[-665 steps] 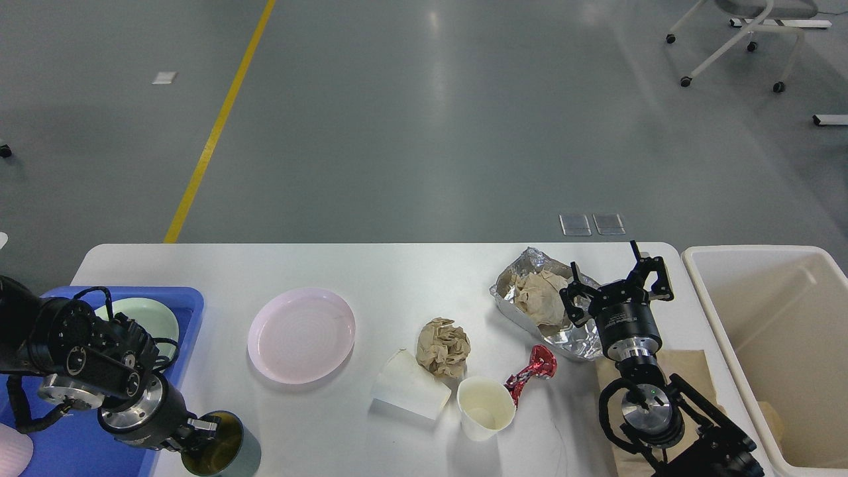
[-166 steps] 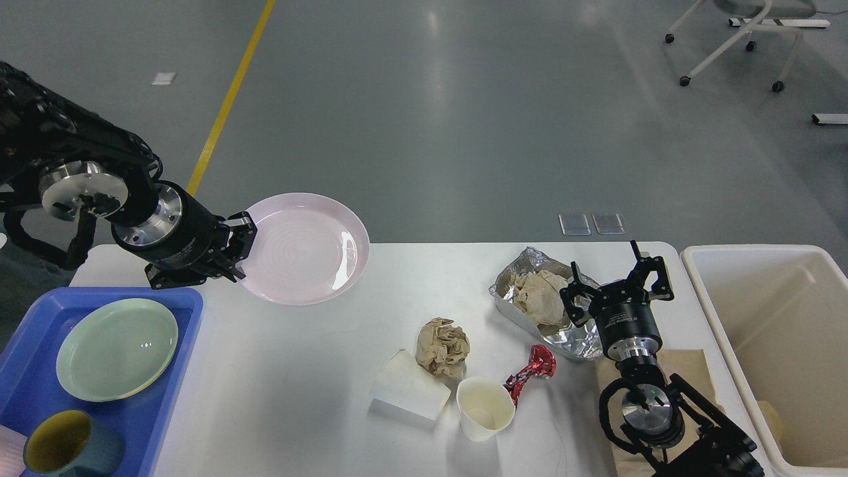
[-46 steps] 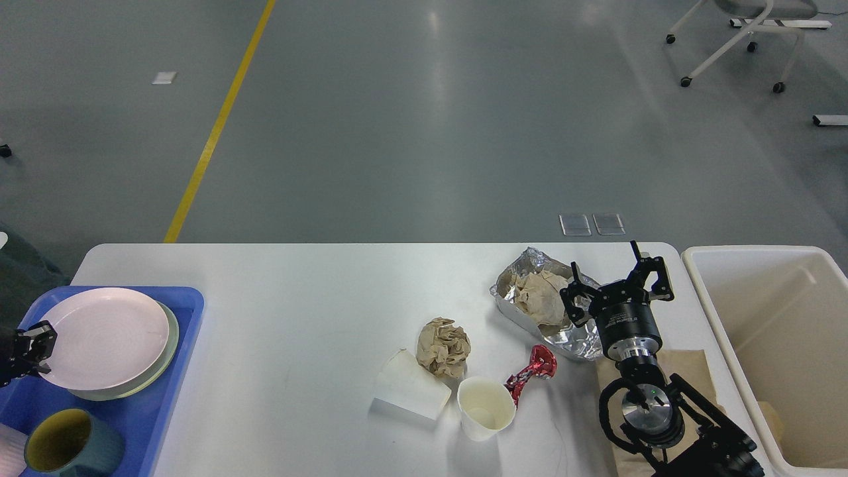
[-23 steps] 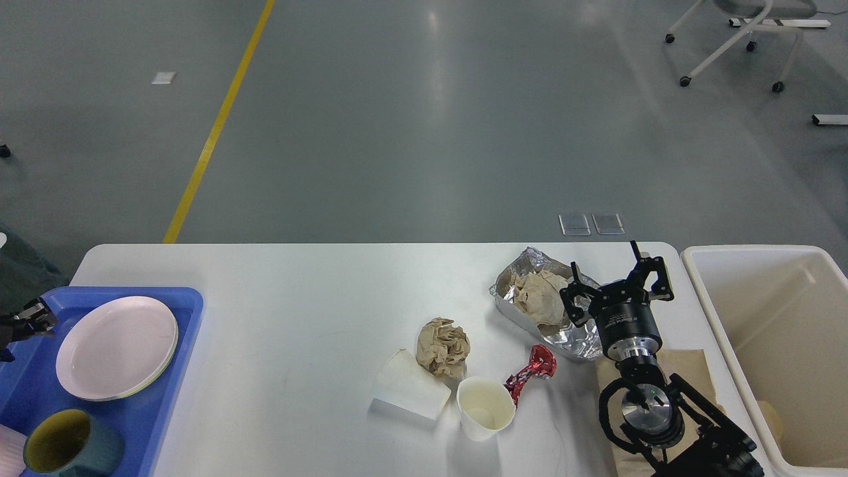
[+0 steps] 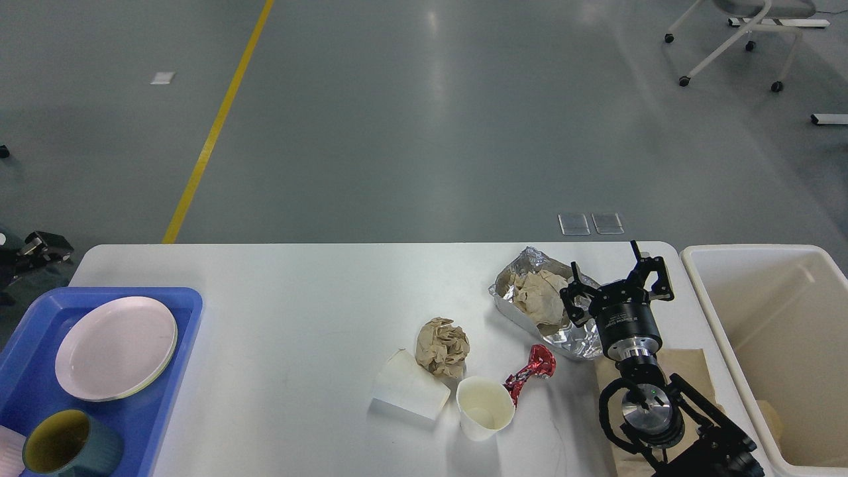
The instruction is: Tidy desktop
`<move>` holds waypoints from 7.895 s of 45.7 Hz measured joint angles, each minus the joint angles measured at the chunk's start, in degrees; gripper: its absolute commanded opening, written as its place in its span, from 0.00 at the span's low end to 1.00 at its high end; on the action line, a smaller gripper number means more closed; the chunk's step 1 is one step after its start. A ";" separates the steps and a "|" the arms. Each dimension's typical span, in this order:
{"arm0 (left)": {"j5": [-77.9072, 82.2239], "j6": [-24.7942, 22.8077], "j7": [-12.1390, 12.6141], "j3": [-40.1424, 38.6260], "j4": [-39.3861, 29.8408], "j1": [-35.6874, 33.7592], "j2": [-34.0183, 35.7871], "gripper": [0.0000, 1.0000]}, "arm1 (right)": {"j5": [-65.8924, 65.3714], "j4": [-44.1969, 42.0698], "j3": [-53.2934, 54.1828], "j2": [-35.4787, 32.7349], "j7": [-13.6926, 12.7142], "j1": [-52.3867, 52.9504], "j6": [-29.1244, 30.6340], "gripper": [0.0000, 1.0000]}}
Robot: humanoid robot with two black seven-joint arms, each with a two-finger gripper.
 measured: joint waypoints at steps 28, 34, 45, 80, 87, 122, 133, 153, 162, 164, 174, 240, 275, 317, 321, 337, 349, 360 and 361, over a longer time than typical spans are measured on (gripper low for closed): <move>-0.61 -1.29 -4.55 -63.31 -1.33 13.69 1.08 0.96 | 0.00 0.00 0.00 0.00 0.00 0.00 0.00 1.00; -0.54 -1.58 -5.06 -87.41 -1.34 23.70 -3.62 0.96 | 0.00 0.00 0.00 -0.01 0.00 0.01 0.00 1.00; -0.40 -2.25 -5.51 -111.21 -1.43 34.68 -15.78 0.96 | 0.00 0.00 0.00 -0.09 0.00 0.01 0.00 1.00; 8.26 0.66 -6.92 -131.64 -15.70 54.26 -23.27 0.96 | 0.00 0.00 0.00 -0.07 0.00 -0.01 0.00 1.00; 8.46 0.95 -6.59 -131.54 -15.73 54.15 -23.08 0.96 | 0.00 0.00 0.00 -0.07 0.00 -0.01 0.00 1.00; 6.05 0.45 -6.62 -132.56 -15.62 50.40 -22.85 0.96 | 0.00 0.00 0.00 -0.04 0.00 -0.01 0.00 1.00; 6.39 2.20 -6.72 -130.20 -15.64 51.63 -24.96 0.96 | 0.00 0.00 0.00 0.00 0.00 -0.01 0.00 1.00; 6.10 -3.51 -16.74 -129.76 -15.52 56.07 -27.58 0.96 | 0.00 0.00 0.00 0.00 0.00 0.06 0.00 1.00; 5.74 -3.72 -17.24 -129.67 -15.32 56.14 -27.66 0.96 | 0.00 -0.07 0.00 0.00 0.00 0.07 0.00 1.00; 5.67 -3.78 -17.26 -129.69 -15.32 56.14 -27.66 0.96 | 0.00 -0.07 0.00 0.00 0.00 0.08 0.00 1.00; 5.50 -4.18 -17.70 -129.79 -15.31 56.31 -28.10 0.96 | 0.00 -0.03 0.00 -0.05 0.00 0.08 0.00 1.00; 5.57 -4.19 -17.44 -129.68 -15.31 56.32 -27.92 0.96 | 0.22 6.37 3.86 -7.12 0.13 -0.94 1.00 1.00; 5.57 -4.19 -17.35 -129.59 -15.31 56.32 -27.92 0.96 | -0.41 6.59 1.77 -7.36 -10.31 -0.28 -3.17 1.00; 5.57 -4.24 -17.26 -129.54 -15.31 56.29 -27.83 0.96 | -3.25 5.97 -7.03 -19.55 -13.32 16.69 -10.09 1.00; 5.58 -4.24 -17.26 -129.53 -15.31 56.29 -27.82 0.96 | -3.25 5.14 -15.27 -24.11 -13.31 21.69 -9.61 1.00; 5.57 -4.21 -17.26 -129.56 -15.31 56.29 -27.84 0.96 | -3.40 4.71 -51.37 -35.21 -12.73 44.24 -7.22 1.00; 5.58 -4.20 -17.26 -129.56 -15.31 56.29 -27.85 0.96 | -3.45 4.88 -92.88 -36.43 -12.79 71.75 4.89 1.00; 5.57 -4.20 -17.28 -129.51 -15.31 56.23 -27.84 0.96 | -2.97 6.28 -116.75 -27.83 -13.05 91.02 23.17 1.00; 5.57 -4.20 -17.28 -129.51 -15.31 56.23 -27.84 0.96 | -2.86 6.49 -118.14 -26.77 -13.14 92.90 26.19 1.00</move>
